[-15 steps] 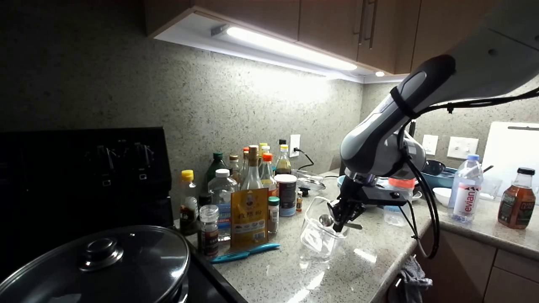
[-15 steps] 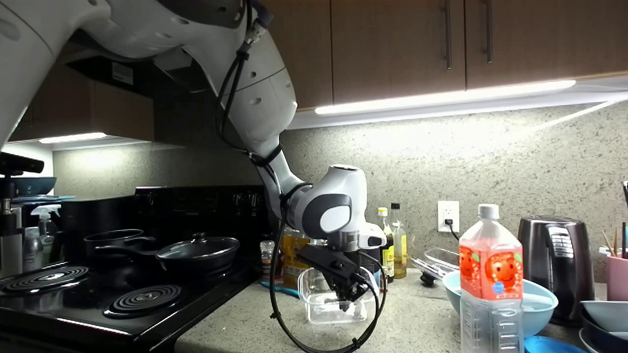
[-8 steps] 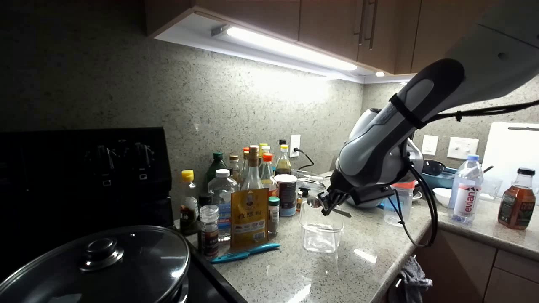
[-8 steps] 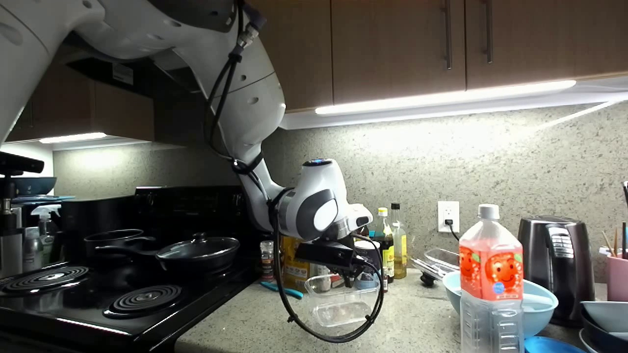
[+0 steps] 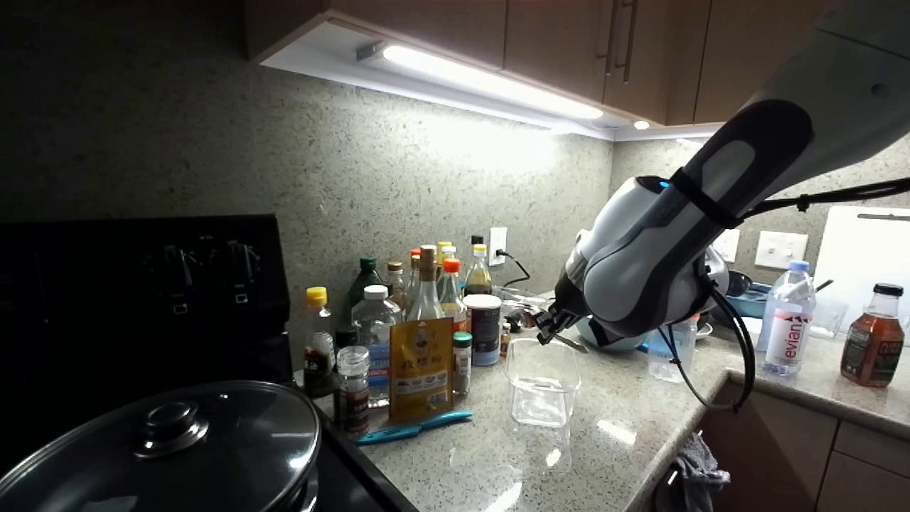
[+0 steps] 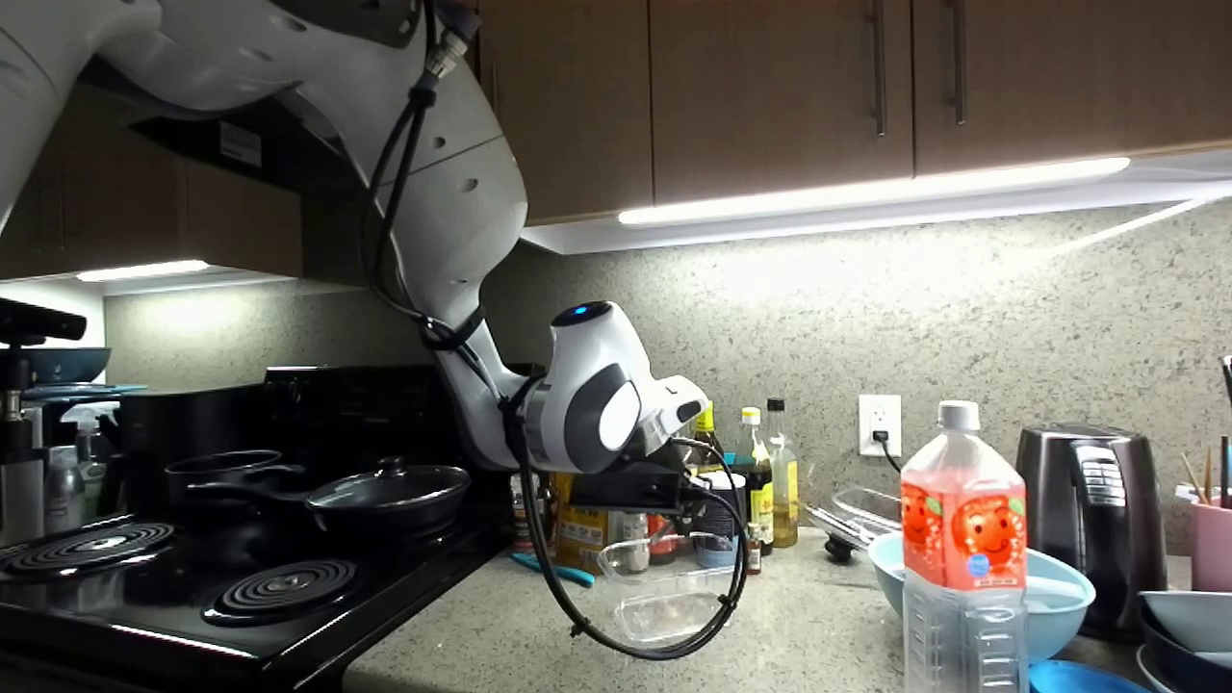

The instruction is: Remove the spoon from the transparent bowl

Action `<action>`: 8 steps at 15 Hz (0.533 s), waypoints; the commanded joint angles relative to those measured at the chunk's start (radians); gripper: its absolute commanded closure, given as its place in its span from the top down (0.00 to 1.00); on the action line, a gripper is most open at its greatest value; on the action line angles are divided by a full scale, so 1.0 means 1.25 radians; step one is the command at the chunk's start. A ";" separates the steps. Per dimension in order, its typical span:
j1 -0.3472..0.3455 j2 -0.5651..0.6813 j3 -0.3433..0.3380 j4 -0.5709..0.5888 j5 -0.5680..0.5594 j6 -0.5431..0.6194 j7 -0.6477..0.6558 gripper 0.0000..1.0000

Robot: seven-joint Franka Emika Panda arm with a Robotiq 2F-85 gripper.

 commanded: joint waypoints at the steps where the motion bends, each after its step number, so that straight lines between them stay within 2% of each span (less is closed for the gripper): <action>1: 0.034 -0.100 -0.023 -0.096 -0.006 -0.053 0.007 0.01; 7: 0.092 -0.175 -0.097 -0.170 -0.027 -0.035 0.023 0.01; 8: 0.112 -0.175 -0.135 -0.174 -0.045 -0.030 0.045 0.01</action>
